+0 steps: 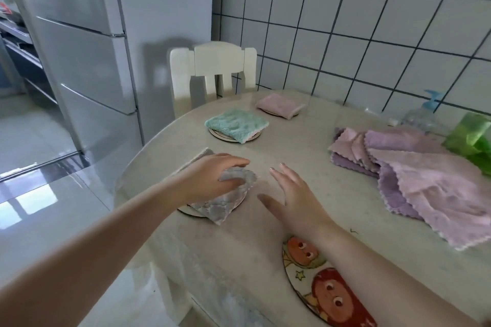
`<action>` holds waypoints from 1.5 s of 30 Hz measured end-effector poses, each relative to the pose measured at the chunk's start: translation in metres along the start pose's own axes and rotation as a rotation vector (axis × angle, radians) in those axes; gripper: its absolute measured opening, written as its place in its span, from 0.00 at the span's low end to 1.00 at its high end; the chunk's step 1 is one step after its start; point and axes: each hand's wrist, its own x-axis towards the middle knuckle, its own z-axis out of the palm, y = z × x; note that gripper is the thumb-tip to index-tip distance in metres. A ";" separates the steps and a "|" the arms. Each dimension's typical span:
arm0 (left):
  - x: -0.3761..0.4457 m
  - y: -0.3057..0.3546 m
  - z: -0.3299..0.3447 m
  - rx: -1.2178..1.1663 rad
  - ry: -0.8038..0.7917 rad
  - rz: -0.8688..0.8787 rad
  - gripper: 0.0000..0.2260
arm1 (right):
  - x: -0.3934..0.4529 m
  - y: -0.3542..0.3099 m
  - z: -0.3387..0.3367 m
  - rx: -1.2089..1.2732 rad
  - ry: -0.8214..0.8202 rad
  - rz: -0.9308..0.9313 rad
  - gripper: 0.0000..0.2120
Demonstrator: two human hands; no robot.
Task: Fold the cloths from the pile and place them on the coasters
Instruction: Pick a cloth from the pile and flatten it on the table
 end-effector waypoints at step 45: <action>0.208 0.255 0.175 0.360 -0.318 0.428 0.21 | -0.146 0.211 -0.154 -0.043 0.461 0.274 0.24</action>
